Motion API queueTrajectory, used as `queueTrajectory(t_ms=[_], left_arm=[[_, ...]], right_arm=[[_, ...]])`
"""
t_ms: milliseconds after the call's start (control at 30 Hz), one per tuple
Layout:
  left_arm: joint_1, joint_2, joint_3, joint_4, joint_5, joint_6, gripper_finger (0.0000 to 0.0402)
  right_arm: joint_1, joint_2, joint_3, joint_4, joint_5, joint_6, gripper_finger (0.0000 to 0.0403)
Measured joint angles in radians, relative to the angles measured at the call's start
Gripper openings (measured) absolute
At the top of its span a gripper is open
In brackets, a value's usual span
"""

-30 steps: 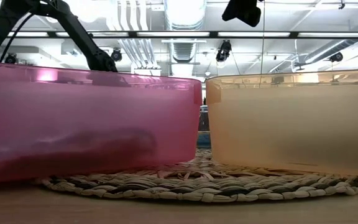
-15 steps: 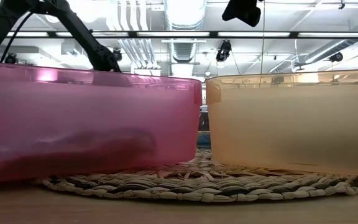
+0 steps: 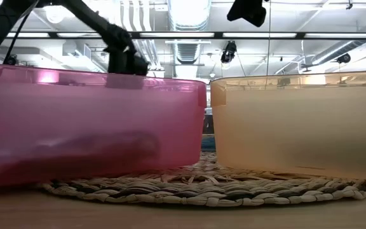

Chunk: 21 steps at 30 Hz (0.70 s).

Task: Pick and place Granola Bars by type
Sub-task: Put the orange granola bar into the transparent bin

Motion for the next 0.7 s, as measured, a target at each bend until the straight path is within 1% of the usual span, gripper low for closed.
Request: queueTrajectory(t_ms=[167,400,567,700], left_arm=[[-0.093,0.0,0.144,-0.035,0.128,-0.108,0.0066],[-0.264,-0.002,0.33,-0.037,0.246,-0.263,0.0066],[-0.398,-0.002,0.432,-0.035,0.276,-0.349,0.0066],[-0.488,-0.002,0.473,-0.013,0.278,-0.377,0.0066]], right_arm=[[0.0,-0.012,0.0,-0.007,0.0,-0.01,0.0013],[0.0,-0.053,0.0,-0.036,0.0,-0.012,0.0013],[0.0,-0.099,0.0,-0.079,0.0,-0.011,0.0013],[0.001,-0.133,0.0,-0.121,0.0,-0.011,0.0013]])
